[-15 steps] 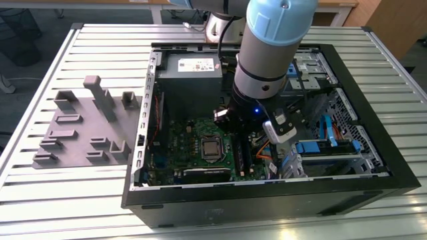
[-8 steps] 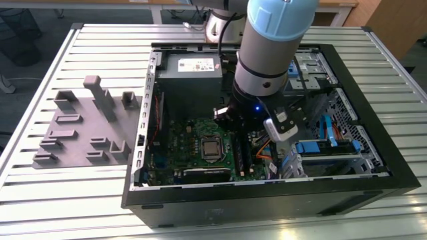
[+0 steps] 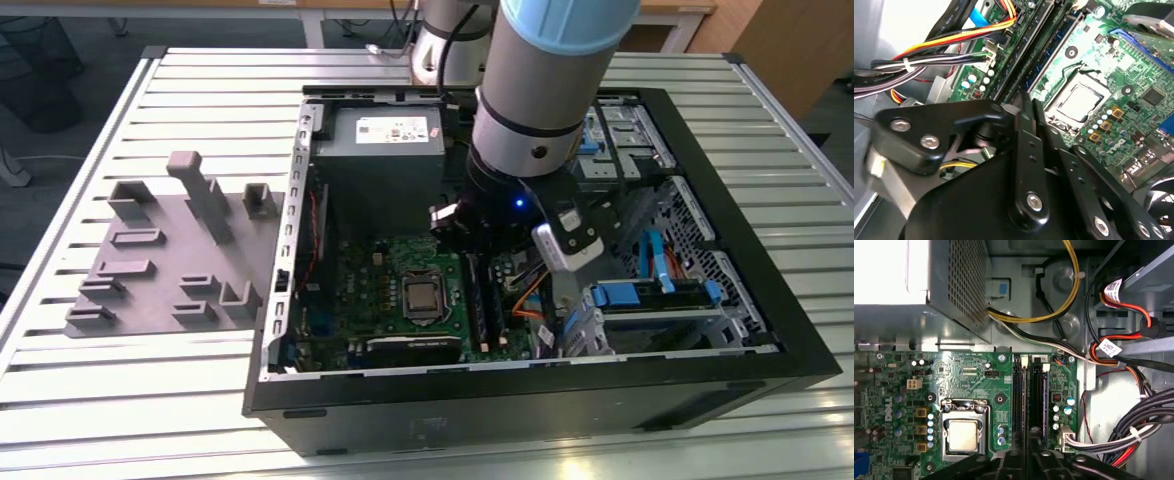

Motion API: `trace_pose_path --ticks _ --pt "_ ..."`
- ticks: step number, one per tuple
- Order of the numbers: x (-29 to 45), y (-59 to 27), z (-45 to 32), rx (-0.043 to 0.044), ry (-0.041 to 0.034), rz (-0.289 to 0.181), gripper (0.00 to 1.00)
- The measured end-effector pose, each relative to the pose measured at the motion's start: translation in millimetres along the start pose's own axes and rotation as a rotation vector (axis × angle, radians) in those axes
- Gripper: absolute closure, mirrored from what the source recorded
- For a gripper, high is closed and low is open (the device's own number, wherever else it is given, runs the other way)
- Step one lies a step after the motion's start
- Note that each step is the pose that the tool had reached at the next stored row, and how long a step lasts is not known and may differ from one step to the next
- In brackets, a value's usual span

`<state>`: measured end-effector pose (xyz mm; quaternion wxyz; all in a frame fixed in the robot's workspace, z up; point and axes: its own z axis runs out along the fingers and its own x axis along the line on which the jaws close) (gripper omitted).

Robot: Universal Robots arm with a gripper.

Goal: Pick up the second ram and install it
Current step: 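Press down the second ram until it locks into place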

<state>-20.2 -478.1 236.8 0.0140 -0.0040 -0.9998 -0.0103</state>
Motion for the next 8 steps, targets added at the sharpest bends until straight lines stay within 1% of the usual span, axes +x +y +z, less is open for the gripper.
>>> trace_pose_path --ticks 1,4,8 --pt "0.0 0.0 -0.1 0.0002 0.0001 0.0 0.87" --pt "0.0 0.0 0.1 0.0002 0.0 0.0 0.89" --pt "-0.1 -0.1 4.2 0.0005 0.0001 0.0 0.89"
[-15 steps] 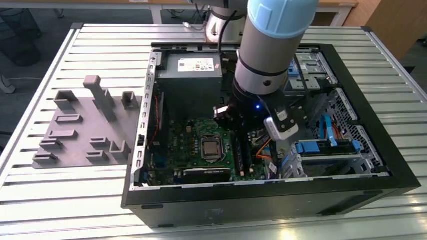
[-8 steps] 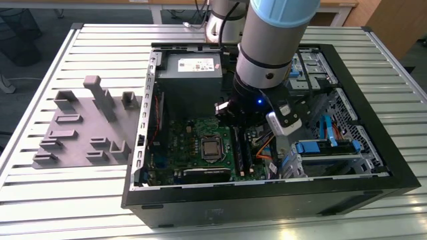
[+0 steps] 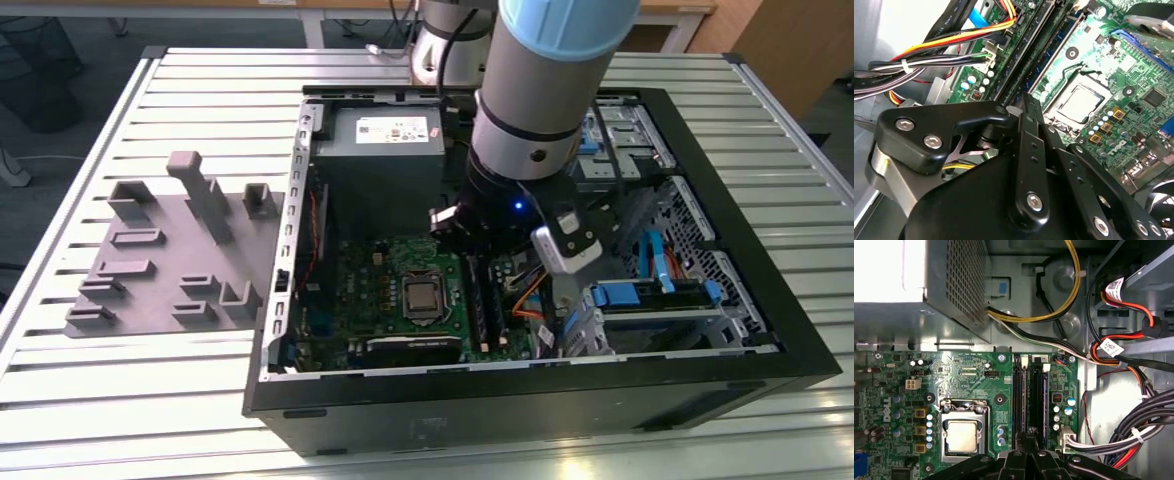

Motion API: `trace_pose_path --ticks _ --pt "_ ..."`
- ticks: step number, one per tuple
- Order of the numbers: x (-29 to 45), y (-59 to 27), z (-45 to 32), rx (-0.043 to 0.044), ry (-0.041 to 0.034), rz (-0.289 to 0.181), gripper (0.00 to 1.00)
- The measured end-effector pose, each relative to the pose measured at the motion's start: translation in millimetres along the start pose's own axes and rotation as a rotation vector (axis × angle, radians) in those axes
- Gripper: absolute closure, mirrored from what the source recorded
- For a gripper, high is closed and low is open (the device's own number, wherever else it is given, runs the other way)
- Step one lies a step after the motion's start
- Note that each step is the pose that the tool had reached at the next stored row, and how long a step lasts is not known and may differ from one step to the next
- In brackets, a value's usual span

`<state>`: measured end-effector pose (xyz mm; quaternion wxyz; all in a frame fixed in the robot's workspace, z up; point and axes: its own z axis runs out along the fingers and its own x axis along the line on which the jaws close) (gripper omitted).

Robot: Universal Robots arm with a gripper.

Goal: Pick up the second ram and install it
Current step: 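Press down the second ram until it locks into place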

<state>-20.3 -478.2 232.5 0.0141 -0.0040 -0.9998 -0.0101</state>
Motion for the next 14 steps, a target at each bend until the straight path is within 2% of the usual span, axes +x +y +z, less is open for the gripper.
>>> trace_pose_path --ticks 4,14 --pt "-0.1 -0.1 5.1 -0.0006 -0.0001 0.0 0.89" --pt "-0.3 -0.2 11.3 -0.001 0.0 0.0 0.89"
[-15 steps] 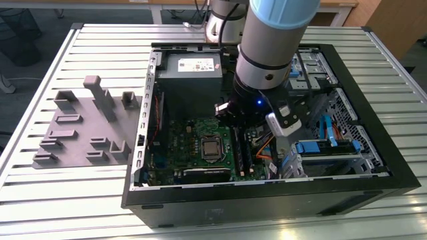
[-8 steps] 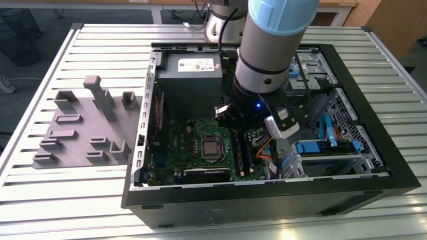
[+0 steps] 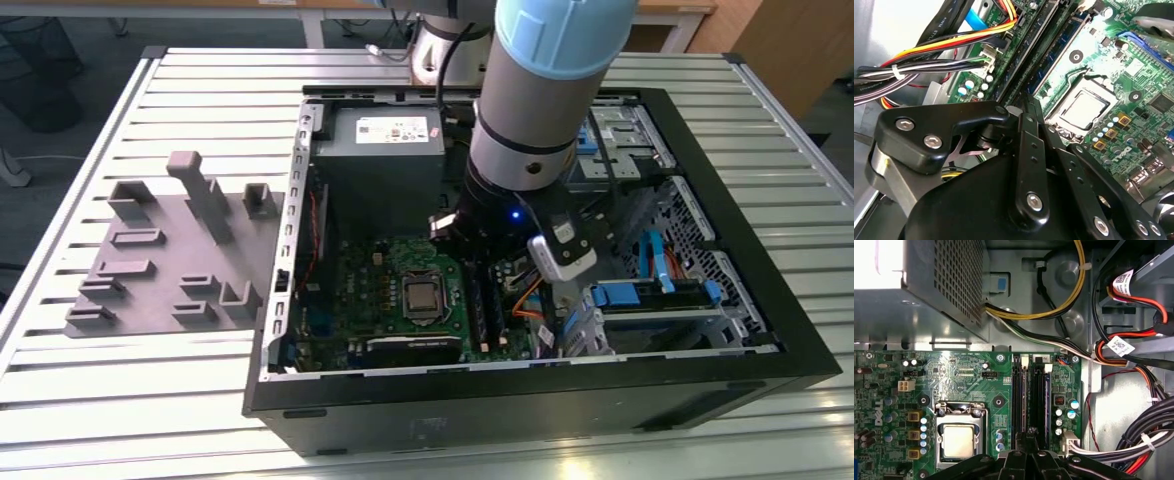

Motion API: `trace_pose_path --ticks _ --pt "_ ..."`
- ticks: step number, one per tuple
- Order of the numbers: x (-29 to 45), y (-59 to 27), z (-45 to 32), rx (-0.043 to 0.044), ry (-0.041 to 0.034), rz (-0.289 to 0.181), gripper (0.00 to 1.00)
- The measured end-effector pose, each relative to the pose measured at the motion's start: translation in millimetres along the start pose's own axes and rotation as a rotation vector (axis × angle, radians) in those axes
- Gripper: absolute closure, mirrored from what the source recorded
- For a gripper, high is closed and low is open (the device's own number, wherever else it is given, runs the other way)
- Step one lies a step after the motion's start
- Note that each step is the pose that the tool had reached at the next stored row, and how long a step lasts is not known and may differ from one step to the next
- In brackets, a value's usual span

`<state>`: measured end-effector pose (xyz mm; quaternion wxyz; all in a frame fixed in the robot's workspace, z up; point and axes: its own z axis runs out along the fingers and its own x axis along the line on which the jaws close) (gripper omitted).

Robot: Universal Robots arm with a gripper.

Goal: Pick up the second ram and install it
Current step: 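Press down the second ram until it locks into place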

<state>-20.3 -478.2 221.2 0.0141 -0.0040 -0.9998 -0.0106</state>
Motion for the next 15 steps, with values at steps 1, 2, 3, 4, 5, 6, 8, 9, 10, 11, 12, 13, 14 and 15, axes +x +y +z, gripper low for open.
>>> trace_pose_path --ticks 1,2,3,4,5,6,8,9,10,11,12,13,14,15 --pt "0.0 -0.1 0.4 0.0004 0.0001 0.0 0.89" --pt "0.0 -0.1 0.9 0.0006 0.0002 0.0 0.89" --pt "0.0 -0.1 1.3 0.0008 0.0002 0.0 0.89" --pt "-0.1 -0.1 1.9 0.0007 0.0002 0.0 0.89" --pt "-0.1 -0.1 2.5 0.0007 0.0002 0.0 0.89" --pt "-0.1 -0.1 3.4 0.0005 0.0001 0.0 0.89" --pt "-0.2 -0.2 5.6 0.0008 0.0003 0.0 0.89" --pt "-0.2 -0.3 6.6 0.0016 0.0006 0.0 0.89" --pt "-0.2 -0.3 7.0 0.0019 0.0006 0.0 0.89" --pt "-0.2 -0.2 7.0 0.0019 0.0006 0.0 0.89" --pt "-0.3 -0.1 6.7 0.002 0.0006 0.0 0.89" --pt "-0.3 0.0 5.6 0.001 0.0001 0.0 0.89" --pt "-0.3 0.2 4.2 -0.0012 -0.0006 0.0 0.89" --pt "-0.2 0.5 2.0 -0.0032 -0.0011 0.0 0.89"
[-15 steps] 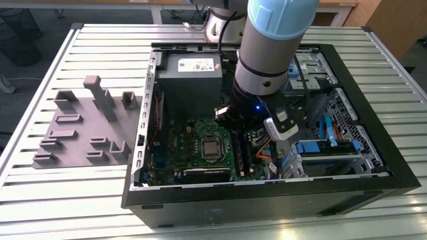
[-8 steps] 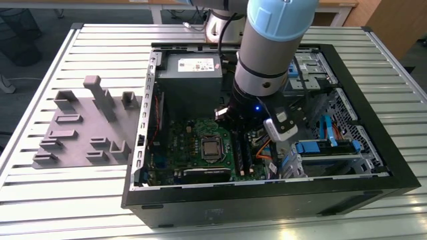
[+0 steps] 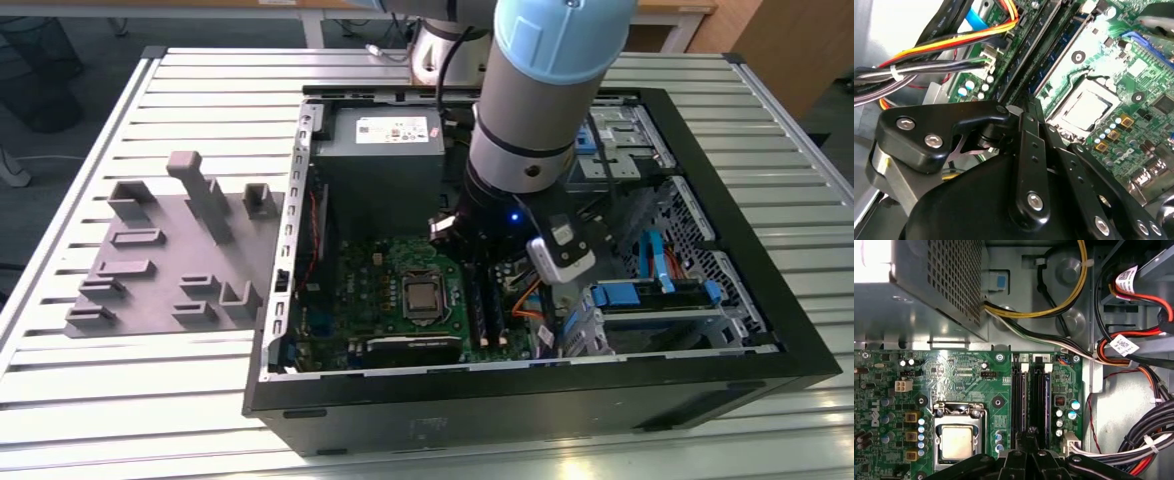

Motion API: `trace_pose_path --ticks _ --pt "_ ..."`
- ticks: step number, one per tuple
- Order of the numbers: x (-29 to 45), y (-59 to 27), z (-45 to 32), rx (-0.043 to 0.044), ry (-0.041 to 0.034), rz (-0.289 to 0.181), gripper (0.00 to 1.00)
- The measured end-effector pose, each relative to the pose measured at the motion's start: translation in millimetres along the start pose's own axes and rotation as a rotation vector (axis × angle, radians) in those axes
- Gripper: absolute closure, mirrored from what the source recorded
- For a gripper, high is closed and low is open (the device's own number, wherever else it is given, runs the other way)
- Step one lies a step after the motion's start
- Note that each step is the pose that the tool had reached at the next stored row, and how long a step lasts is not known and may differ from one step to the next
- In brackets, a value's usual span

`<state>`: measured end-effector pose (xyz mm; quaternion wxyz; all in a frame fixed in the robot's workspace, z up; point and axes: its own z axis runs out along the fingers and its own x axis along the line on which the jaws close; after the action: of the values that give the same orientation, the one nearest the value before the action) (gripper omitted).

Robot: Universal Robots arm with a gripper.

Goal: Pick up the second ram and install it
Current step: 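Press down the second ram until it locks into place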

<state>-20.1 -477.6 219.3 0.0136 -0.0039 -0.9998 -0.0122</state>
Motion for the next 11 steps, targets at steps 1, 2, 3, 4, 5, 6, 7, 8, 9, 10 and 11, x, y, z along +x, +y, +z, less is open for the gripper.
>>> trace_pose_path --ticks 1,2,3,4,5,6,7,8,9,10,11 --pt "0.2 -0.2 -3.7 0.0018 0.0006 0.0 0.89" --pt "0.4 -0.4 -7.7 0.0034 0.0011 0.0 0.89" --pt "0.4 -0.2 -10.9 0.0029 0.0009 0.0 0.89" --pt "0.5 -0.2 -14.0 0.003 0.001 0.0 0.89" --pt "0.6 -0.1 -16.5 0.0031 0.001 0.0 0.89" --pt "0.6 -0.1 -17.8 0.0033 0.001 0.0 0.89" --pt "0.6 -0.1 -17.9 0.0031 0.001 0.0 0.89" --pt "0.6 0.0 -17.8 0.0029 0.0009 0.0 0.89" --pt "0.6 0.0 -17.9 0.0028 0.0009 0.0 0.89" --pt "0.6 -0.1 -18.4 0.0031 0.001 0.0 0.89" --pt "0.7 -0.1 -18.8 0.0032 0.001 0.0 0.89"
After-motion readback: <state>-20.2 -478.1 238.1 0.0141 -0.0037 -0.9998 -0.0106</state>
